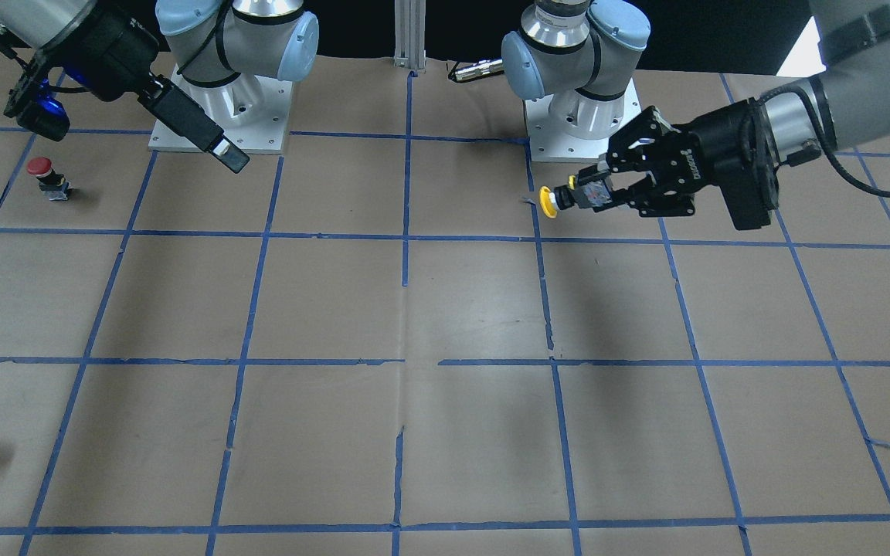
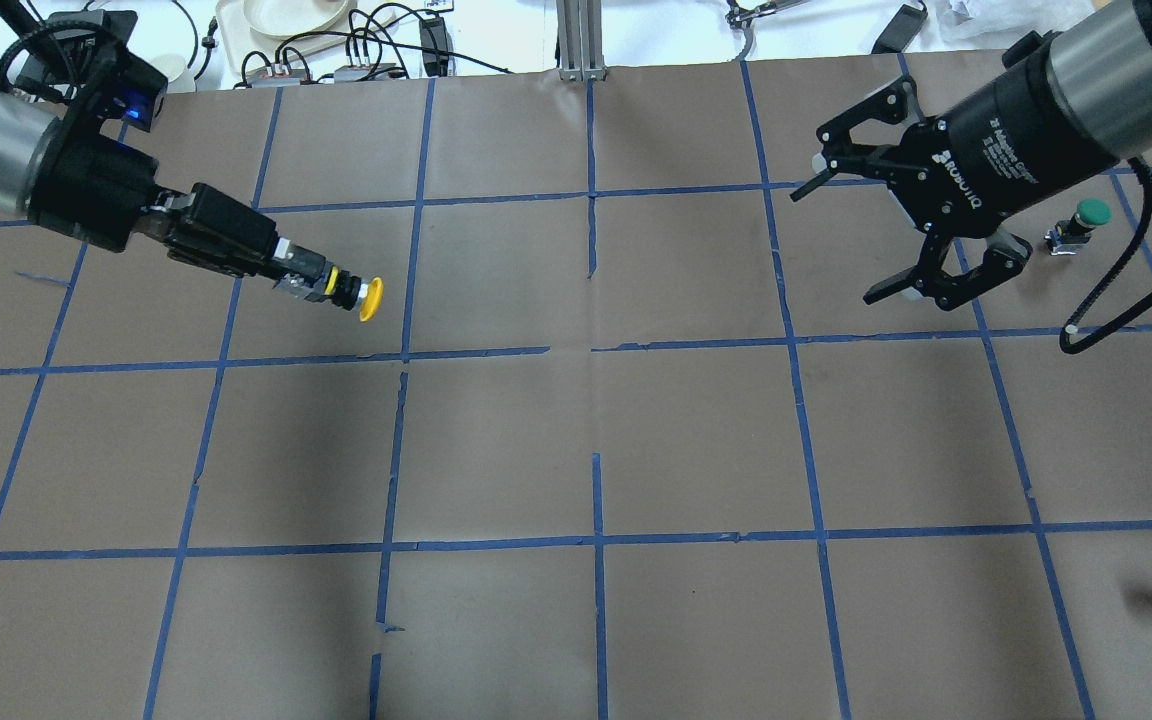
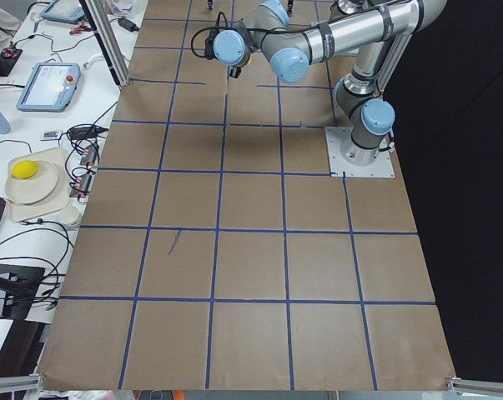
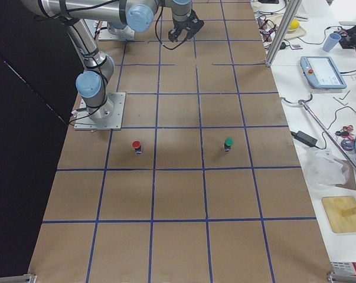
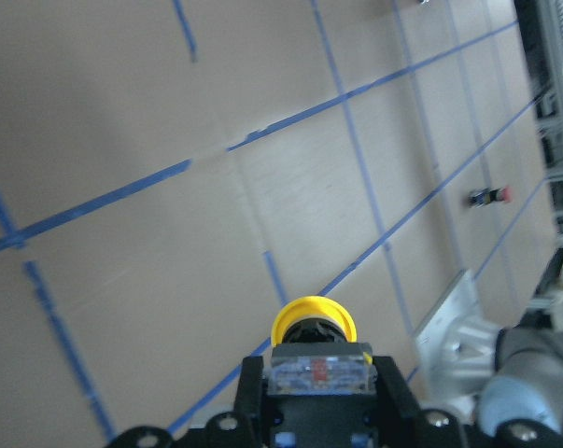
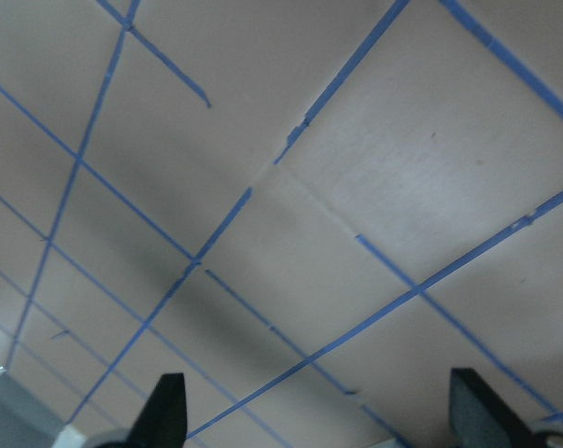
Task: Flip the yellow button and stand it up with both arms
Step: 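Lift the yellow button with the left gripper while the right gripper approaches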
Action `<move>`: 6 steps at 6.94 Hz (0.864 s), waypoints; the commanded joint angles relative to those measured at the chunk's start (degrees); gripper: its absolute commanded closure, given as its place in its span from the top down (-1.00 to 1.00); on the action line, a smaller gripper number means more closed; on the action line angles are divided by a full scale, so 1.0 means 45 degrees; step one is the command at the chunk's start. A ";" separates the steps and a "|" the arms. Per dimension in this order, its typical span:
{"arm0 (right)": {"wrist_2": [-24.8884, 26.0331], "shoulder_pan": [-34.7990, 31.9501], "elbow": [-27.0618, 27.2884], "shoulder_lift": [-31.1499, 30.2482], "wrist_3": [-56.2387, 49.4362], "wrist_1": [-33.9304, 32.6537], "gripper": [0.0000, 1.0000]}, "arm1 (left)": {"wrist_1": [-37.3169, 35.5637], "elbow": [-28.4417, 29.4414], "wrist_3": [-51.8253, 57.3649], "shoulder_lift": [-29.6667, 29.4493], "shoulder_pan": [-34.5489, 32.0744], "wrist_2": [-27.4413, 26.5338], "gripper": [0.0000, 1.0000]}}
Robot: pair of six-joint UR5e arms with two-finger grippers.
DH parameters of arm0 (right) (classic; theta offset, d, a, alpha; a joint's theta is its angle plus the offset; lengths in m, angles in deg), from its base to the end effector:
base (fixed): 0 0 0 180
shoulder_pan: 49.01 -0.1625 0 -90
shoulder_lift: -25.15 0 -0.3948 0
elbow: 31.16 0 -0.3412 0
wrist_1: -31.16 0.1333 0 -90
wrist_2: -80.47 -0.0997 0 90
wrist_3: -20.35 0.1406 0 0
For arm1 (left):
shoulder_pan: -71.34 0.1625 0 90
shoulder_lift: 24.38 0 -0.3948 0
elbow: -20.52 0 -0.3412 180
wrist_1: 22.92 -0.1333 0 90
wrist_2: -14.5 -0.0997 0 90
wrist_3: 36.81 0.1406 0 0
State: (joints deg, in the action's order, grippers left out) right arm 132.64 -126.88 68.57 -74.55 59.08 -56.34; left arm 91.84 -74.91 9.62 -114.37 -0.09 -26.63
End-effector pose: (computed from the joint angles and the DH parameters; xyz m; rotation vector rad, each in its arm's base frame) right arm 0.1370 -0.4073 0.4361 1.0895 2.2473 0.2505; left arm -0.1060 -0.4357 0.3950 -0.2631 -2.1599 0.0361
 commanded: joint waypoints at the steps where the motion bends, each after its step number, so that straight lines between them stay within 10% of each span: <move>1: -0.3493 0.0079 0.0121 0.0065 0.2881 -0.0085 0.99 | 0.0376 -0.0140 -0.2654 0.0311 -0.1505 0.4567 -0.80; 6: -0.6567 -0.0038 0.0141 -0.0560 0.5920 -0.0299 0.99 | 0.0395 -0.0240 -0.3384 0.0370 -0.3073 0.8650 -0.82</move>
State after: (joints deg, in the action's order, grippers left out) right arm 105.88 -127.02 69.27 -76.67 83.72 -57.20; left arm 93.56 -75.95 -5.48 -112.66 -13.56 10.51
